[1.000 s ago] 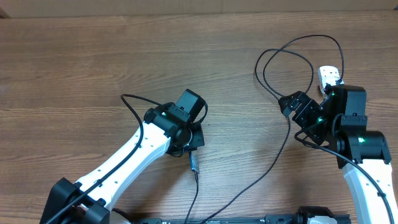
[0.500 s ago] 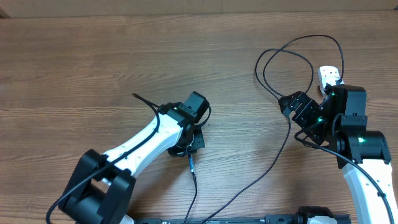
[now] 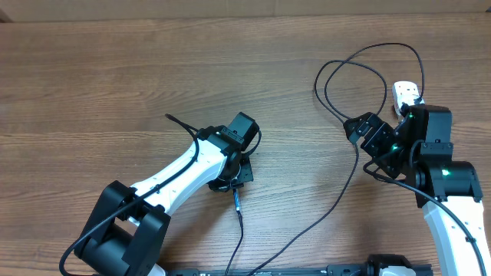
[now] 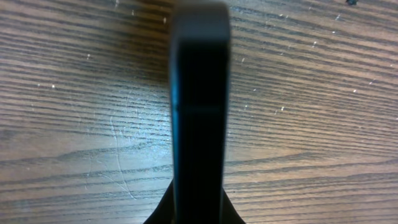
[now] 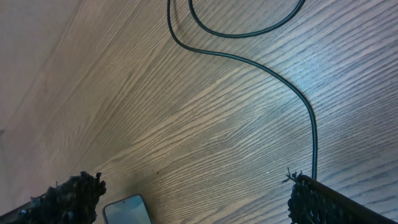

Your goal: Plug charger to phone and switch on socket

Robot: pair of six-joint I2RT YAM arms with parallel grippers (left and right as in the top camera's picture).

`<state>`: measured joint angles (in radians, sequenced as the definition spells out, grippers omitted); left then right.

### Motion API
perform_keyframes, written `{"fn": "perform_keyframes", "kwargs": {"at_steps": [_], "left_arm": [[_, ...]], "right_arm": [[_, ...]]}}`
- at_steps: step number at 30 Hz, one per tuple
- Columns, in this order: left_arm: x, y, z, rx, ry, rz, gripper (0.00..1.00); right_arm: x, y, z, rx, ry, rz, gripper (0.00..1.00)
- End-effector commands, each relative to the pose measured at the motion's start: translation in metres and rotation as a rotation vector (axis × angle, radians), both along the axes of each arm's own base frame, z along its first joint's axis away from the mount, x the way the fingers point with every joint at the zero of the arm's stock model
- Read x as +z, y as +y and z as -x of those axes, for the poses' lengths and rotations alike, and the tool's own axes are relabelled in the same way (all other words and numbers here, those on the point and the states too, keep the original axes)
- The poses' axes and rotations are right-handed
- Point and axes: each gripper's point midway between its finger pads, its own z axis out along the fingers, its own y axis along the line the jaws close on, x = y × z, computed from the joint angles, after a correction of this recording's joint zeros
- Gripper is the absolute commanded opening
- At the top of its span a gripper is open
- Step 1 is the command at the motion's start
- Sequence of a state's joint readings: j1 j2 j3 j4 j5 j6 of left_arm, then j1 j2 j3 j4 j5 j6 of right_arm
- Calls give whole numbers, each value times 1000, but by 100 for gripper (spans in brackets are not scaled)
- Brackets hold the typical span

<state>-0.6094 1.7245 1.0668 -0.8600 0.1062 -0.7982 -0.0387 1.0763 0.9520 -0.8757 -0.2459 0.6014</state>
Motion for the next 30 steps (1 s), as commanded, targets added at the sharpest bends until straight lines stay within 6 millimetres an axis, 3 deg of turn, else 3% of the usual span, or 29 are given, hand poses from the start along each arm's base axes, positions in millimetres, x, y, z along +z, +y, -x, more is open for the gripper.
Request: {"fn": "perform_keyframes", "kwargs": {"at_steps": [1, 21, 30], "left_arm": [[-7, 3, 0, -33, -2, -32, 4], [-7, 18, -20, -70, -63, -63, 4], [-4, 20, -45, -145, -184, -101, 4]], "right_arm": [[10, -3, -3, -1, -33, 19, 100], [10, -3, -3, -1, -33, 19, 100], [10, -3, -3, -1, -33, 19, 100]]}}
